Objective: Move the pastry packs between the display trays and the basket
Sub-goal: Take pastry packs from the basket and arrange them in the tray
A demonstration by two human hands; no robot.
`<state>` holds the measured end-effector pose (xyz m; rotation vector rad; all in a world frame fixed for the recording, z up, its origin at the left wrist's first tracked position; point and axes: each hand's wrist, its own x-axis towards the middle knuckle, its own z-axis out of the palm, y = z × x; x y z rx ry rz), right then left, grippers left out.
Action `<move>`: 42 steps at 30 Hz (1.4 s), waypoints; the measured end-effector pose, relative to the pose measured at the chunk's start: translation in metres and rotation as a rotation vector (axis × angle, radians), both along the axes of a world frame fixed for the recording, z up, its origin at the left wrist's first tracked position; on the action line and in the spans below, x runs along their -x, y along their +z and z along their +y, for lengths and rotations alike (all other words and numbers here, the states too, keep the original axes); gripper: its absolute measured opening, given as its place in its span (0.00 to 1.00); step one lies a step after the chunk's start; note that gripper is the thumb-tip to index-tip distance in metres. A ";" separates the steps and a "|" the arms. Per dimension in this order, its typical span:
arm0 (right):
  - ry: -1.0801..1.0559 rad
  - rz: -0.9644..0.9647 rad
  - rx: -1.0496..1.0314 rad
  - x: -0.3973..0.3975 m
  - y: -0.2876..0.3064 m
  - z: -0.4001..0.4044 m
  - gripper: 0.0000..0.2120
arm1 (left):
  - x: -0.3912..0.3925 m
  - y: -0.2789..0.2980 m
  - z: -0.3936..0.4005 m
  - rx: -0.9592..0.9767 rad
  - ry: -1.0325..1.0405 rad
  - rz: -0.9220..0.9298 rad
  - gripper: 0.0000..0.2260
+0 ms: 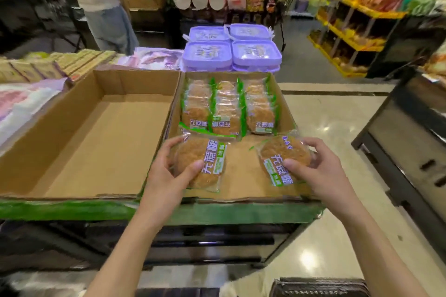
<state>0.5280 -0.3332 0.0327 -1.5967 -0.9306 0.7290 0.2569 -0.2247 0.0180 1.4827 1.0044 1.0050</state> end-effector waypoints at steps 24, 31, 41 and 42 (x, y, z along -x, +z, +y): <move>0.185 -1.382 0.252 -0.092 -0.080 0.233 0.32 | -0.079 -0.043 0.250 -0.868 -0.177 1.505 0.23; 0.349 -1.334 0.236 -0.076 -0.080 0.243 0.41 | -0.085 -0.054 0.249 -0.908 -0.089 1.531 0.42; 0.343 -1.342 0.393 -0.087 -0.089 0.231 0.47 | -0.107 -0.081 0.229 -0.621 -0.182 1.446 0.49; 0.343 -1.353 0.402 -0.087 -0.091 0.232 0.47 | -0.108 -0.083 0.232 -0.632 -0.158 1.440 0.48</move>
